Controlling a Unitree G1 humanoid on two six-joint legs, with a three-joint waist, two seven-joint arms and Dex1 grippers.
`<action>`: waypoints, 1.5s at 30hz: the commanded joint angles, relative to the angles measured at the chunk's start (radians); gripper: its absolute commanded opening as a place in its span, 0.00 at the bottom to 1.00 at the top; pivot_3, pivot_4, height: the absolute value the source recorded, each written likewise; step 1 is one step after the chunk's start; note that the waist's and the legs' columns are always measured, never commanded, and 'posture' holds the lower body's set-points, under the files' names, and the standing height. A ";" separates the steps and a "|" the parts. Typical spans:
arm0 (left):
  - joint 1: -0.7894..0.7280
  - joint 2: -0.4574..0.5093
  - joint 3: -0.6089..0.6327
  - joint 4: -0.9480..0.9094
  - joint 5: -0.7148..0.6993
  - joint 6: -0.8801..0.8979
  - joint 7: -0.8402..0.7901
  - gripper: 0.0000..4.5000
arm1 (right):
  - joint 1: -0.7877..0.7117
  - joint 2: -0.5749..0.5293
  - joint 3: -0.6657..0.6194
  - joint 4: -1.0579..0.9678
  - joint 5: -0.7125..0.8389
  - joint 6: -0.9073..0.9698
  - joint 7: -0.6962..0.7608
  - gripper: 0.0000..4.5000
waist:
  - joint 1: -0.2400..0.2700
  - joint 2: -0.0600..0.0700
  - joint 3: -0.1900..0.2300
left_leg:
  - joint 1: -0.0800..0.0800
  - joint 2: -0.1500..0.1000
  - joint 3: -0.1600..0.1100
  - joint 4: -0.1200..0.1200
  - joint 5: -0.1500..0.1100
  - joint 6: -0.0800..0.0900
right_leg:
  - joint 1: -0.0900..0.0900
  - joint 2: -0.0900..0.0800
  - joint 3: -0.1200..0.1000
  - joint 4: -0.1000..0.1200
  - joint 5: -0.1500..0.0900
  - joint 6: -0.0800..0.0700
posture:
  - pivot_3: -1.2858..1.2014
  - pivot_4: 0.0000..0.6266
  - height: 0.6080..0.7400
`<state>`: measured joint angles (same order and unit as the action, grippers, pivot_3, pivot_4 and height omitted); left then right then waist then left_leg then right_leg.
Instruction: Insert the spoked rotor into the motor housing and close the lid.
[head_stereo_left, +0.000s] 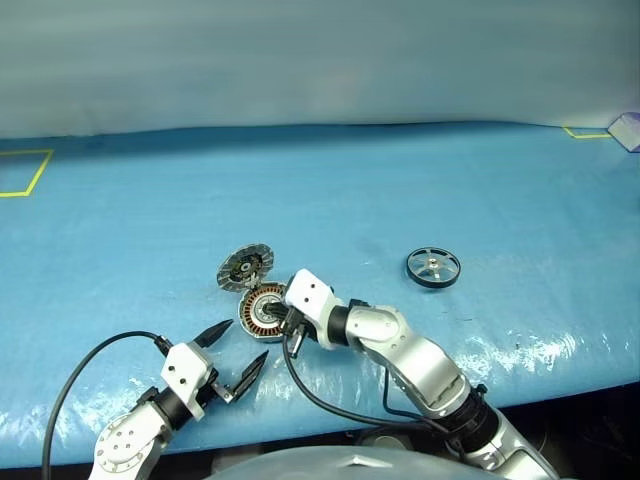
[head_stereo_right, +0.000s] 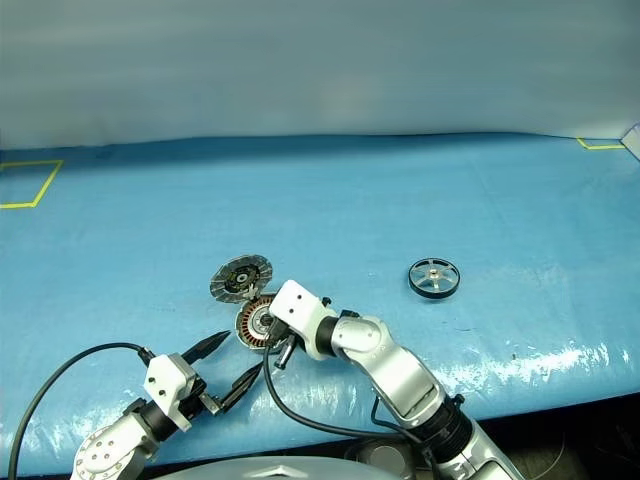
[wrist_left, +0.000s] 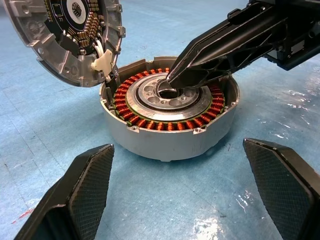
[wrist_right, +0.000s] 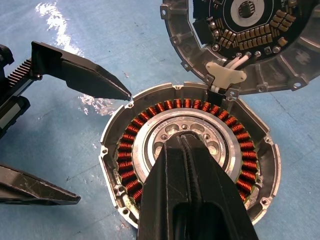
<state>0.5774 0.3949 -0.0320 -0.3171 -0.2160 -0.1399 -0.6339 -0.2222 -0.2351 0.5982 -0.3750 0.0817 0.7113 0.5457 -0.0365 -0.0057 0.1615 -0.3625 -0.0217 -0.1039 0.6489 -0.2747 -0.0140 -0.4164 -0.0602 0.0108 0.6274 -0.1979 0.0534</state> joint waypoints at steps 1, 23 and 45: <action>0.009 0.000 -0.001 -0.012 -0.001 -0.021 0.002 1.00 | -0.018 0.017 0.007 -0.036 0.001 0.000 -0.004 0.01 | 0.000 0.000 0.000 | 0.000 0.000 0.000 0.000 0.000 0.000 | 0.000 0.000 0.000 0.000 0.000 0.000 | 0.52 0.24 1.00; 0.013 -0.001 -0.005 -0.022 0.000 -0.010 0.007 1.00 | -0.029 0.042 -0.013 0.003 -0.004 0.001 -0.040 0.01 | 0.000 0.000 0.000 | 0.000 0.000 0.000 0.000 0.000 0.000 | 0.000 0.000 0.000 0.000 0.000 0.000 | 0.52 0.24 1.00; 0.004 0.002 -0.012 -0.020 -0.001 -0.006 0.020 1.00 | -0.034 0.044 -0.023 0.075 -0.027 0.007 -0.054 0.01 | 0.000 0.000 0.000 | 0.000 0.000 0.000 0.000 0.000 0.000 | 0.000 0.000 0.000 0.000 0.000 0.000 | 0.52 0.24 1.00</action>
<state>0.5784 0.3948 -0.0418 -0.3171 -0.2156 -0.1382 -0.6122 -0.2522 -0.1920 0.5893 -0.2981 0.0631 0.7049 0.5022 -0.0365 -0.0055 0.1614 -0.3623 -0.0217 -0.1040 0.6491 -0.2746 -0.0140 -0.4161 -0.0602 0.0106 0.6276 -0.1979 0.0535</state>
